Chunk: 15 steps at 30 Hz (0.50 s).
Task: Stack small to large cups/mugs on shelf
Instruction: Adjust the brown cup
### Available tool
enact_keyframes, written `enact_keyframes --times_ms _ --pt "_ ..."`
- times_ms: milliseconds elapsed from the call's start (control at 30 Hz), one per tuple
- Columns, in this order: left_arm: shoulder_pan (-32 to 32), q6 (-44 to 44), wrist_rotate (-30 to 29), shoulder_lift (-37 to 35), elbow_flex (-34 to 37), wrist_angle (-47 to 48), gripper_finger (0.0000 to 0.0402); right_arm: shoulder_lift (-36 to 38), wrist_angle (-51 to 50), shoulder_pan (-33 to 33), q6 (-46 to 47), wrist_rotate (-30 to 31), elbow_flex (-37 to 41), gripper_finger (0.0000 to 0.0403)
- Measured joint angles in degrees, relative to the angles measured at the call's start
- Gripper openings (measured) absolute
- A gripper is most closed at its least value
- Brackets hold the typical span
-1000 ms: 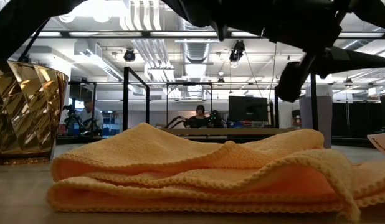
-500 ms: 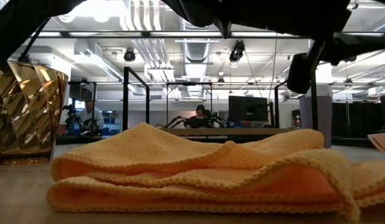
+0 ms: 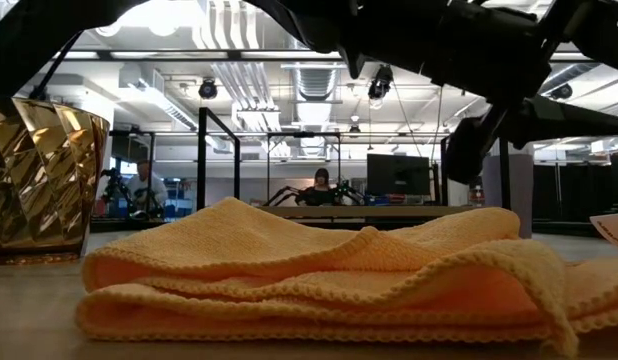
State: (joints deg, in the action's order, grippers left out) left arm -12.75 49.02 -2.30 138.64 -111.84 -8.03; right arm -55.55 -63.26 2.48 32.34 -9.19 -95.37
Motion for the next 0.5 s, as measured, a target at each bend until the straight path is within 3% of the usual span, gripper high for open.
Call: enact_keyframes --times_ms 300,500 --pt "0.88 -15.03 3.89 -7.85 0.57 2.58 0.0136 -0.06 -3.86 0.01 0.0 0.22 0.02 0.0009" --pt "2.33 -22.67 3.61 -15.98 2.05 18.27 0.0136 -0.03 -6.02 0.01 0.0 0.24 0.67 0.0009"
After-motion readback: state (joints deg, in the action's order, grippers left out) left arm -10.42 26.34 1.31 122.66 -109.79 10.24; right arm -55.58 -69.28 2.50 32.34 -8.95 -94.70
